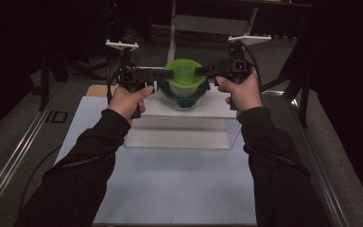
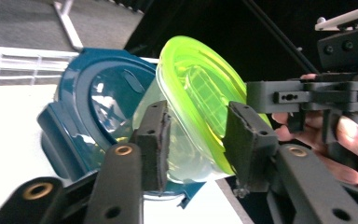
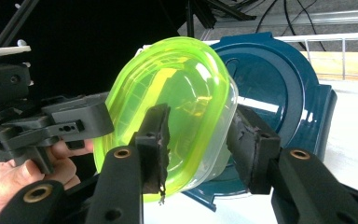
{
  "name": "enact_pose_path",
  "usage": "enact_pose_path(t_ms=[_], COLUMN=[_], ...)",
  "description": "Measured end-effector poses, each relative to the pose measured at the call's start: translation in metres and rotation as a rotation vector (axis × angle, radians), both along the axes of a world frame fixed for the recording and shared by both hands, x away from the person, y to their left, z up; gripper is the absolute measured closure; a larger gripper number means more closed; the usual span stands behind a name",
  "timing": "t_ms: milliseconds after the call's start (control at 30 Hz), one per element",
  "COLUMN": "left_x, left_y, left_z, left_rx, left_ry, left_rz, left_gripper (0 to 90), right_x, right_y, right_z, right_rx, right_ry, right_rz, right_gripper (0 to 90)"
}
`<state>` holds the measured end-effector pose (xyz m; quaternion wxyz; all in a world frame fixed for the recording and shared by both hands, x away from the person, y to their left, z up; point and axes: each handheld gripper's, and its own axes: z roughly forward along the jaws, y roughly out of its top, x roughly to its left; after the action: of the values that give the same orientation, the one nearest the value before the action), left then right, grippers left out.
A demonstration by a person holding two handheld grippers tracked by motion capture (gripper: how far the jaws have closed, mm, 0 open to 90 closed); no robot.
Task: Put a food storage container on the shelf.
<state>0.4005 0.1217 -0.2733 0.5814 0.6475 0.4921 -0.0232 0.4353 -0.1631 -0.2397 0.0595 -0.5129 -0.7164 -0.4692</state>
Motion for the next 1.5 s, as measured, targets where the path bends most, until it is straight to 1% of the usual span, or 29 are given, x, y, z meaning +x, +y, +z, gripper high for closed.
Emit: enact_pose_path(t_ms=[33, 100, 200, 267, 300, 333, 367, 400, 433, 467, 533, 567, 600, 667, 700, 733, 833, 900, 933, 967, 1033, 1133, 1200, 1233, 1267, 1300, 1367, 1467, 1500], left_x=[0.001, 0.002, 0.002, 0.002, 0.002, 0.000, -0.001, -0.002, -0.002, -0.003, -0.006, -0.007, -0.009, -0.014, -0.017, -0.020, -0.029, -0.035, -0.038, -0.042, -0.047, -0.056, -0.062, -0.065, -0.067, -0.070, -0.076, -0.083, -0.083], left_y=[-0.001, -0.001, -0.002, 0.000, 0.001, 0.002, 0.003, 0.003, 0.004, 0.006, 0.010, 0.012, 0.015, 0.019, 0.021, 0.023, 0.028, 0.030, 0.030, 0.030, 0.030, 0.029, 0.028, 0.027, 0.027, 0.026, 0.025, 0.023, 0.023], left_z=[0.000, 0.000, 0.001, 0.002, 0.002, 0.002, 0.003, 0.004, 0.004, 0.003, 0.003, 0.003, 0.003, 0.004, 0.005, 0.004, 0.003, 0.000, -0.001, -0.003, -0.007, -0.013, -0.018, -0.020, -0.023, -0.027, -0.034, -0.043, -0.043], left_rx=[0.007, -0.002, 0.004, -0.003, -0.005, -0.009, -0.005, 0.008, 0.006, 0.003, 0.007, -0.003, -0.004, 0.017, 0.021, 0.020, 0.030, 0.033, 0.033, 0.031, 0.049, 0.054, 0.059, 0.059, 0.061, 0.068, 0.079, 0.105, 0.105], left_ry=[-0.001, -0.002, -0.015, -0.025, -0.033, -0.052, -0.069, -0.077, -0.076, -0.075, -0.091, -0.093, -0.095, -0.126, -0.143, -0.158, -0.185, -0.199, -0.200, -0.206, -0.212, -0.225, -0.241, -0.252, -0.262, -0.270, -0.276, -0.290, -0.290], left_rz=[0.006, 0.012, 0.011, 0.010, 0.015, 0.019, 0.010, 0.010, 0.012, 0.013, 0.025, 0.027, 0.030, 0.050, 0.049, 0.052, 0.056, 0.052, 0.047, 0.046, 0.038, 0.022, 0.017, 0.019, 0.022, 0.024, 0.026, 0.020, 0.020], left_gripper=[55.0, 55.0, 52.1, 48.0, 46.7, 45.7, 43.3, 42.0, 41.4, 41.4, 41.3, 41.2, 41.3, 41.4, 41.4, 41.3, 41.3, 41.3, 41.4, 41.3, 41.4, 41.4, 41.3, 41.3, 41.3, 41.3, 41.3, 41.3, 41.0], right_x=[0.001, 0.002, 0.003, 0.003, 0.003, 0.002, 0.000, -0.001, -0.003, -0.004, -0.008, -0.010, -0.013, -0.020, -0.022, -0.027, -0.037, -0.044, -0.047, -0.051, -0.057, -0.065, -0.070, -0.072, -0.073, -0.073, -0.074, -0.075, -0.075], right_y=[0.000, 0.000, -0.002, -0.005, -0.006, -0.007, -0.008, -0.008, -0.008, -0.009, -0.010, -0.011, -0.012, -0.014, -0.015, -0.017, -0.021, -0.021, -0.021, -0.021, -0.020, -0.017, -0.013, -0.010, -0.006, -0.003, 0.003, 0.012, 0.012], right_z=[0.000, 0.001, 0.004, 0.006, 0.006, 0.006, 0.007, 0.007, 0.007, 0.006, 0.006, 0.006, 0.006, 0.007, 0.007, 0.006, 0.004, 0.001, 0.000, -0.001, -0.005, -0.012, -0.017, -0.020, -0.024, -0.027, -0.038, -0.046, -0.046], right_rx=[-0.003, 0.006, -0.007, -0.002, -0.004, 0.002, 0.001, -0.010, -0.018, -0.019, -0.021, -0.025, -0.012, -0.010, -0.014, -0.004, 0.005, 0.009, 0.008, 0.009, 0.028, 0.045, 0.033, 0.015, -0.010, -0.021, -0.027, -0.004, -0.004], right_ry=[-0.002, -0.002, -0.031, -0.042, -0.047, -0.046, -0.053, -0.063, -0.070, -0.076, -0.088, -0.095, -0.101, -0.124, -0.134, -0.142, -0.163, -0.168, -0.179, -0.179, -0.169, -0.159, -0.157, -0.163, -0.159, -0.151, -0.153, -0.164, -0.164], right_rz=[-0.007, -0.012, -0.030, -0.036, -0.034, -0.033, -0.032, -0.027, -0.028, -0.028, -0.023, -0.023, -0.016, -0.008, -0.004, 0.002, 0.016, 0.021, 0.025, 0.032, 0.052, 0.076, 0.100, 0.104, 0.122, 0.136, 0.123, 0.113, 0.113], right_gripper=[57.7, 57.1, 52.4, 49.8, 48.8, 48.8, 48.8, 48.3, 48.1, 48.1, 47.3, 47.4, 47.3, 47.4, 47.5, 47.7, 48.3, 49.9, 51.9, 56.2, 60.7, 68.5, 77.8, 84.8, 89.8, 89.8, 89.9, 89.9, 89.9])
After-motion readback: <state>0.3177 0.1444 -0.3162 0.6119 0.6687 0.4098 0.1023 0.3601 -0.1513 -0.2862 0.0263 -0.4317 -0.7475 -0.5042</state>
